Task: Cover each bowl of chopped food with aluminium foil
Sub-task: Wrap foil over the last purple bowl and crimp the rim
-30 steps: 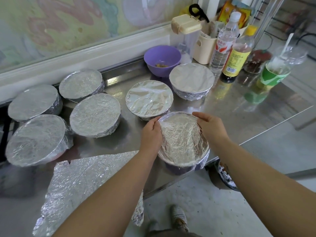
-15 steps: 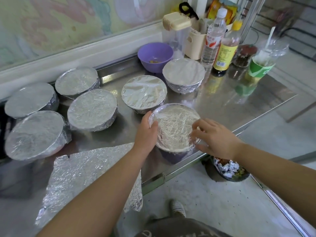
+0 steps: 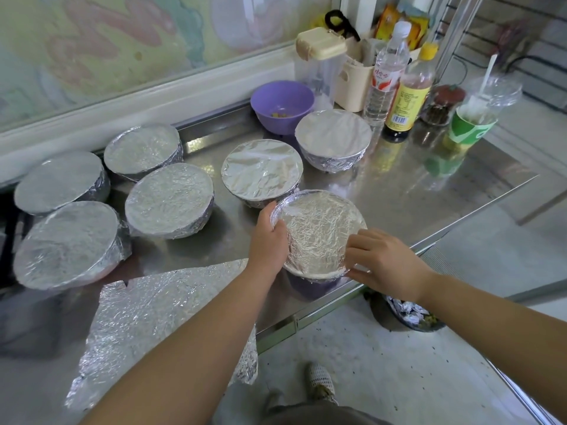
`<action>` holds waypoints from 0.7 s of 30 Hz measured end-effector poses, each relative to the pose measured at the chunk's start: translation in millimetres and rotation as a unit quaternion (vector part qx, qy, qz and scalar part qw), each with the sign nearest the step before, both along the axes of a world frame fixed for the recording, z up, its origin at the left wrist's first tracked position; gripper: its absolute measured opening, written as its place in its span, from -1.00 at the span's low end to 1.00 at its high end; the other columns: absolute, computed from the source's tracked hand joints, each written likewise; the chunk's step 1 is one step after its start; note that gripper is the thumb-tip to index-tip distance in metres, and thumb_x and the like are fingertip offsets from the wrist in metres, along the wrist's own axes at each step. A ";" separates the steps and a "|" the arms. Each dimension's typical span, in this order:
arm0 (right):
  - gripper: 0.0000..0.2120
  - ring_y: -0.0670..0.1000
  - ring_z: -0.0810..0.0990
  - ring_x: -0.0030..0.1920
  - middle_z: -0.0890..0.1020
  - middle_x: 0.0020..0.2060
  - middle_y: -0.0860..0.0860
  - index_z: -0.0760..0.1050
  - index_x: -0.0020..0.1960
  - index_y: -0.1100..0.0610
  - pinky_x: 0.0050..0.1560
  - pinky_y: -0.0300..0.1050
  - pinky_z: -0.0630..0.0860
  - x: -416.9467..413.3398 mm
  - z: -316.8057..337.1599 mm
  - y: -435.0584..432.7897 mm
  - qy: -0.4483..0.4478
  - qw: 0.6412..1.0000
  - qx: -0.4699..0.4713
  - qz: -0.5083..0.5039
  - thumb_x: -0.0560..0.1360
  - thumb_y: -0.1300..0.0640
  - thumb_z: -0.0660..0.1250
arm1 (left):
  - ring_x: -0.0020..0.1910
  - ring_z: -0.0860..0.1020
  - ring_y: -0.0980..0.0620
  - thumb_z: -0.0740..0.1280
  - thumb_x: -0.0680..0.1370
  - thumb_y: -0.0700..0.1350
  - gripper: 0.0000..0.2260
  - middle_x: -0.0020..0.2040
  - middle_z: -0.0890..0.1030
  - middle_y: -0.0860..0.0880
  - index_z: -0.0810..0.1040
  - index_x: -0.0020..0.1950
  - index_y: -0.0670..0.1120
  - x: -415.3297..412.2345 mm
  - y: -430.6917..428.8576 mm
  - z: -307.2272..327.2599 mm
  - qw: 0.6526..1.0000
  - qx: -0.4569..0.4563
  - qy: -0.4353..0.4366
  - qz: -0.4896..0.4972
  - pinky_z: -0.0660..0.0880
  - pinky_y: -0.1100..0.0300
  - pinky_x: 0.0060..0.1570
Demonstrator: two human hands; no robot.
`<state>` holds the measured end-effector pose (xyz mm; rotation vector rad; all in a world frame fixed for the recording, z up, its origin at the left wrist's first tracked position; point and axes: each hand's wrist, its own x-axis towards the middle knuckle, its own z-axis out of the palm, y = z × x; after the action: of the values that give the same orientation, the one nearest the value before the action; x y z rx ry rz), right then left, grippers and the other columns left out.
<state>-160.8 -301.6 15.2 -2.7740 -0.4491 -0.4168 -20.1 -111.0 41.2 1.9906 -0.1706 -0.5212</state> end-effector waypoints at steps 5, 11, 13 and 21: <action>-0.83 0.05 0.46 -0.19 0.53 -0.14 -0.03 0.52 -0.12 0.05 -0.15 -0.07 0.46 -2.8 -4.8 13.9 -0.016 1.000 -0.017 -0.008 0.45 0.08 0.51 | 0.44 0.35 0.08 0.12 0.67 -0.16 -0.56 0.50 0.37 0.05 0.25 0.57 0.01 -7.7 0.6 -2.2 1.000 -0.016 0.006 0.015 0.27 0.24 0.31; -0.80 0.09 0.43 -0.23 0.50 -0.21 -0.02 0.46 -0.20 0.08 -0.20 -0.04 0.43 -3.4 -15.0 20.9 -0.054 0.998 -0.022 -0.012 0.50 0.12 0.47 | 0.45 0.36 0.06 0.12 0.67 -0.16 -0.55 0.50 0.36 0.07 0.24 0.57 0.03 -13.5 0.3 -0.9 1.000 -0.023 0.003 0.020 0.31 0.19 0.31; -0.79 0.06 0.44 -0.20 0.52 -0.18 -0.04 0.49 -0.16 0.06 -0.16 -0.07 0.39 -4.9 -13.1 19.9 -0.042 0.999 -0.018 -0.013 0.45 0.10 0.53 | 0.44 0.37 0.05 0.13 0.66 -0.14 -0.55 0.49 0.37 0.08 0.24 0.56 0.05 -15.1 0.5 -1.5 1.000 -0.023 0.005 0.020 0.33 0.13 0.34; -0.79 0.03 0.43 -0.19 0.51 -0.20 -0.06 0.50 -0.16 0.04 -0.14 -0.09 0.38 -4.0 -13.9 31.5 -0.051 0.999 -0.014 -0.011 0.48 0.02 0.51 | 0.40 0.42 0.01 0.15 0.66 -0.12 -0.58 0.46 0.41 0.06 0.26 0.53 0.07 -24.6 4.0 -5.6 0.999 -0.017 0.015 0.031 0.40 -0.06 0.39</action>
<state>-164.8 -270.1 1.3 -2.7953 -0.4517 -0.5623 -44.6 -106.9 35.5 1.9474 -0.0997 -0.5042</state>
